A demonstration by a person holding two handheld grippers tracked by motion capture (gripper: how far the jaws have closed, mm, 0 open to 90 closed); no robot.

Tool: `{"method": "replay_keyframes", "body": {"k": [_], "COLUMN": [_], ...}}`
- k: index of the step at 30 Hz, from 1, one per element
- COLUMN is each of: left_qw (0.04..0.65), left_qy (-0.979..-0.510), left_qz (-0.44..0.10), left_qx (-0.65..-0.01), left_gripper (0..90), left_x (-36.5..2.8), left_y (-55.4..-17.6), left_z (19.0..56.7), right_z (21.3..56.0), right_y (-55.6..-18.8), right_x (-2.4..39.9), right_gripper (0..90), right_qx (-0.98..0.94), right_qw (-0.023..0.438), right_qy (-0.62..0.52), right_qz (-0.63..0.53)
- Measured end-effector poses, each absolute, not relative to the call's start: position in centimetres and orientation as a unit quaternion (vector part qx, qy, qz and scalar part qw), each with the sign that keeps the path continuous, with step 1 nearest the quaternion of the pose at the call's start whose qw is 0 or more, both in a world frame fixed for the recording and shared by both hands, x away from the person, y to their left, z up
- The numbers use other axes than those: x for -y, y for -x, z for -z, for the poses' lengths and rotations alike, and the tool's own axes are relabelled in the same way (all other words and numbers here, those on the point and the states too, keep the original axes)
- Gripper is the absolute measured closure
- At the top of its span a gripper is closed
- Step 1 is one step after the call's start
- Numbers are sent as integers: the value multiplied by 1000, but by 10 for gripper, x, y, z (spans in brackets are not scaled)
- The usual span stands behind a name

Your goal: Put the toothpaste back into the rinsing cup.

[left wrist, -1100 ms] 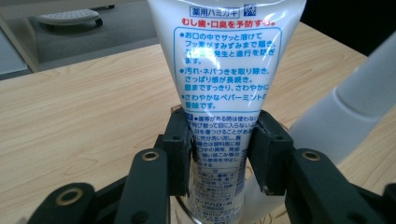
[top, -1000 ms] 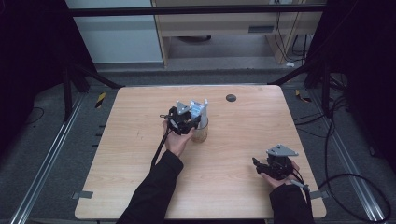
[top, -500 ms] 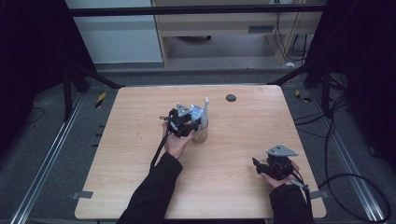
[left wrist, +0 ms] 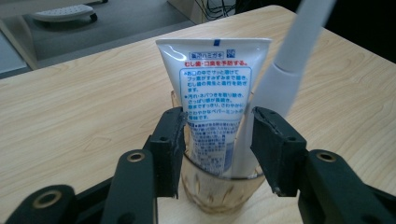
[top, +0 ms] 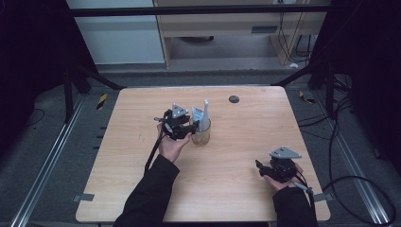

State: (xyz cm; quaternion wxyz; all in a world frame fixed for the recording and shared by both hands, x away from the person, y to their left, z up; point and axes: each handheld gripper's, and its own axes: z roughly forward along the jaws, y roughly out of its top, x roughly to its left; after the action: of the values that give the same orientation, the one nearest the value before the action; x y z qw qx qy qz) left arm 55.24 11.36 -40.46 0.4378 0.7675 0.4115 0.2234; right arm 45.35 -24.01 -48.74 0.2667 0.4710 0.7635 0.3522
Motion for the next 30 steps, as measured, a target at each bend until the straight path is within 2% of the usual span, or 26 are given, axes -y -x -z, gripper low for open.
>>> {"method": "replay_keyframes", "body": {"k": [5,15,25,30], "left_qw": [404,388,375,368], "left_qy": [-782,-787,-795,-788], "left_qz": [-248,-264,-252,-245], "left_qx": [-405,-400,-404,-429], "left_gripper": [489,405,357,338], "left_x": [-123,-161,-200,-230], "left_y": [-534,-507,-475,-462], "left_z": [406,416,442,461], "right_z": [486,486,487,488], "right_y": [-453,-452,-452,-451], "right_x": [241,242,243,242], "right_gripper": [314,302,257,239], "right_qx": [-761,-759,-758,-755], "right_qw": [267,269,267,262], "right_qy": [-473,-475,-478,-485], "right_qz": [-356,-356,-355,-357]}}
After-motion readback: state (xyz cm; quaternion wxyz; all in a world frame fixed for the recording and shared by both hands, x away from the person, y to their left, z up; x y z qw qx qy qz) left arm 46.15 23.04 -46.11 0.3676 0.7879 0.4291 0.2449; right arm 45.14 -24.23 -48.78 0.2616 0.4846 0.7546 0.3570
